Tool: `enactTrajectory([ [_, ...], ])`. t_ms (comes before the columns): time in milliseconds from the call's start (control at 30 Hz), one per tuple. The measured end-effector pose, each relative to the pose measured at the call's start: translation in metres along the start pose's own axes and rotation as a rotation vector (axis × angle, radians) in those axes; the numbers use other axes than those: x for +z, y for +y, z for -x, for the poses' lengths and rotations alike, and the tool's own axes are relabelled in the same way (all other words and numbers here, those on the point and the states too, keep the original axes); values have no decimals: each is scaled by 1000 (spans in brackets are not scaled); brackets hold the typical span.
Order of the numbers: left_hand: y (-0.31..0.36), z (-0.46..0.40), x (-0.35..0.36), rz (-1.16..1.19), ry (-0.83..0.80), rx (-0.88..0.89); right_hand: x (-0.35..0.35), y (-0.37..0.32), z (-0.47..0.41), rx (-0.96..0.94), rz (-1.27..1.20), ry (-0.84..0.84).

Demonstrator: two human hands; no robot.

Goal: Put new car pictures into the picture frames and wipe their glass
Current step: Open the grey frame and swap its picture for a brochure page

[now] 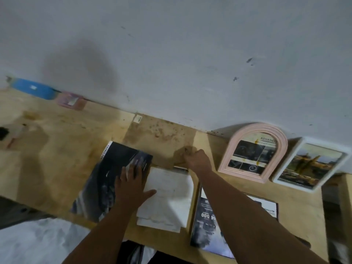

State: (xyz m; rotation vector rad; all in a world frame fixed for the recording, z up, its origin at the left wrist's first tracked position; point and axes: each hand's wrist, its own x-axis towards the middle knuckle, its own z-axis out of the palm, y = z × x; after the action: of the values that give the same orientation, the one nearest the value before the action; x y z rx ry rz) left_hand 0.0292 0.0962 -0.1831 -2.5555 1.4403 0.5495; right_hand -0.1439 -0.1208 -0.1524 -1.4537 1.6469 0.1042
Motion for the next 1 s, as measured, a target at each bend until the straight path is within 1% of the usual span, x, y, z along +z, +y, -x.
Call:
enactTrajectory([
  [100, -7, 0, 10, -33, -33, -8, 27, -19, -11, 204, -24, 65],
  [200, -8, 0, 14, -11, -21, -2, 42, -30, -17, 322, 8, 136],
  [267, -9, -1, 14, -2, -6, 6, 45, -31, -22, 353, 22, 128],
  [367, -8, -1, 12, 0, -5, 9, 42, -24, -29, 351, 11, 81],
  [433, -6, -1, 10, 4, -15, 3, 35, -21, -27, 330, -110, 77],
  [500, -6, -1, 8, 6, -9, 5, 28, -18, -22, 270, -329, 63],
  [600, -7, -1, 6, 13, -16, -3, 20, -14, -8, 227, -737, -22],
  [700, -9, -1, 5, 8, -44, -48, 8, -16, 13, 182, -988, -125],
  [800, -8, -1, 2, 47, -28, -30, -14, -12, 32, 133, -1125, -174],
  [900, -3, -4, -1, 75, -68, -36, -38, 0, 44, 103, -1140, -158],
  [1000, -4, -6, 1, 110, -69, -31, -56, 20, 59, 97, -1149, -155],
])
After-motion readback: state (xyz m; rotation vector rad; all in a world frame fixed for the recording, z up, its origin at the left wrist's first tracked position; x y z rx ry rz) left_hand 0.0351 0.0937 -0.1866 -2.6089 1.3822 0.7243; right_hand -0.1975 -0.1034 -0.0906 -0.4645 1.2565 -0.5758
